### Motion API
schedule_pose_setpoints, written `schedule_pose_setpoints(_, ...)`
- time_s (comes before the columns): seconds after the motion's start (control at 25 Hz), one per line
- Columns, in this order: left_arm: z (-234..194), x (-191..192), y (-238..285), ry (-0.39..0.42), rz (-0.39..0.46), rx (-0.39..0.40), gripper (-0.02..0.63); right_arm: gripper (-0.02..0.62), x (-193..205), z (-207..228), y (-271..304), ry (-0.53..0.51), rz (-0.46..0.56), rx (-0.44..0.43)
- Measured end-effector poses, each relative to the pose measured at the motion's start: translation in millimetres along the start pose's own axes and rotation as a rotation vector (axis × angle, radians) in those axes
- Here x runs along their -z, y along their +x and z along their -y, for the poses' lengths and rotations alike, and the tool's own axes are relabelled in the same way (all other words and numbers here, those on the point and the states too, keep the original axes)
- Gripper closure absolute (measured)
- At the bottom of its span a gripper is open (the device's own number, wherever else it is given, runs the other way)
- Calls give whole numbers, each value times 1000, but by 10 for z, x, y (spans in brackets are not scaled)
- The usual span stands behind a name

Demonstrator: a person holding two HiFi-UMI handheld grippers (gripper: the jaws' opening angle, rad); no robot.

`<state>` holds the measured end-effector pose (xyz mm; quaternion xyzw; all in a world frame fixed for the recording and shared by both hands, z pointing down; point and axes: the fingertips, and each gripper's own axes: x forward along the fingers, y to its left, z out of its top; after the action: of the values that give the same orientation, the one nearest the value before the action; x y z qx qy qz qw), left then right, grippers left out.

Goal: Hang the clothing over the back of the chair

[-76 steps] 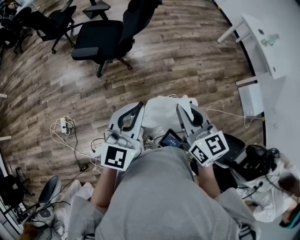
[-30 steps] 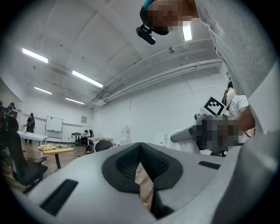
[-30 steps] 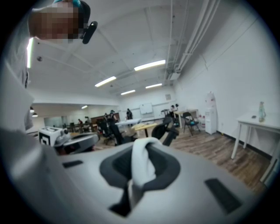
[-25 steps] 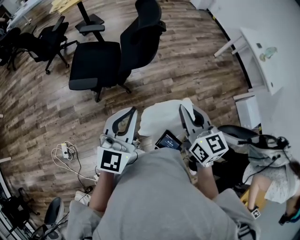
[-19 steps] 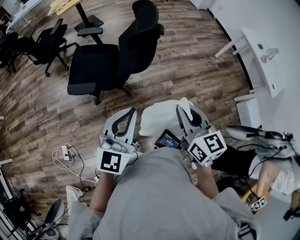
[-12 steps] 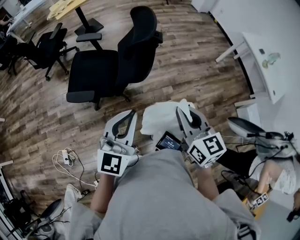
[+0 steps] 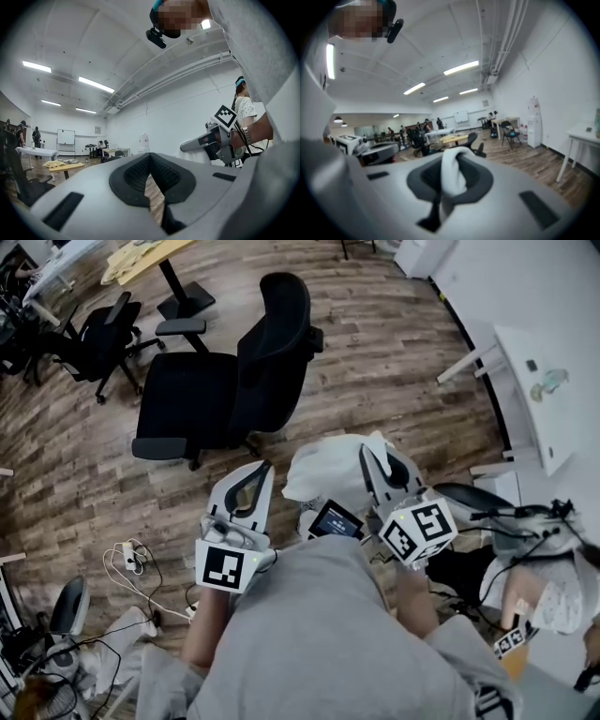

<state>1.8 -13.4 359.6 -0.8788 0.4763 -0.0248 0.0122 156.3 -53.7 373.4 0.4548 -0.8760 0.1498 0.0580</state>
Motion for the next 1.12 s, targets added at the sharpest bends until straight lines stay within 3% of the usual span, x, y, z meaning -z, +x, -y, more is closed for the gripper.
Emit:
schedule_pose_setpoints(0.76, -119, -140, 850, 13, 50, -172, 572, 554, -262, 772, 590, -18, -44, -148)
schedule_pose_setpoints(1.12, -144, -88, 997, 12, 38, -205, 572, 554, -346, 941, 775, -45, -46, -172)
